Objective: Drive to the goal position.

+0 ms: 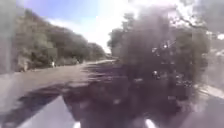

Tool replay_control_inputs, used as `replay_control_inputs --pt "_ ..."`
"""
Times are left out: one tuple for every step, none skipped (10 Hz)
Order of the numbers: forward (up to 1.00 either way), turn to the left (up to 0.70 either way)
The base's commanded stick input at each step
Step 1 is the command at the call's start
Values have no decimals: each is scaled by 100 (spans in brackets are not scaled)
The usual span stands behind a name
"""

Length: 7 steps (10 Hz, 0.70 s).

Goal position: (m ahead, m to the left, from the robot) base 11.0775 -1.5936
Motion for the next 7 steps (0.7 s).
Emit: replay_control_inputs --pt "50 0" --pt "50 0" --pt "50 0" --pt "50 0" --pt "50 0" --pt "50 0" --pt "50 0"
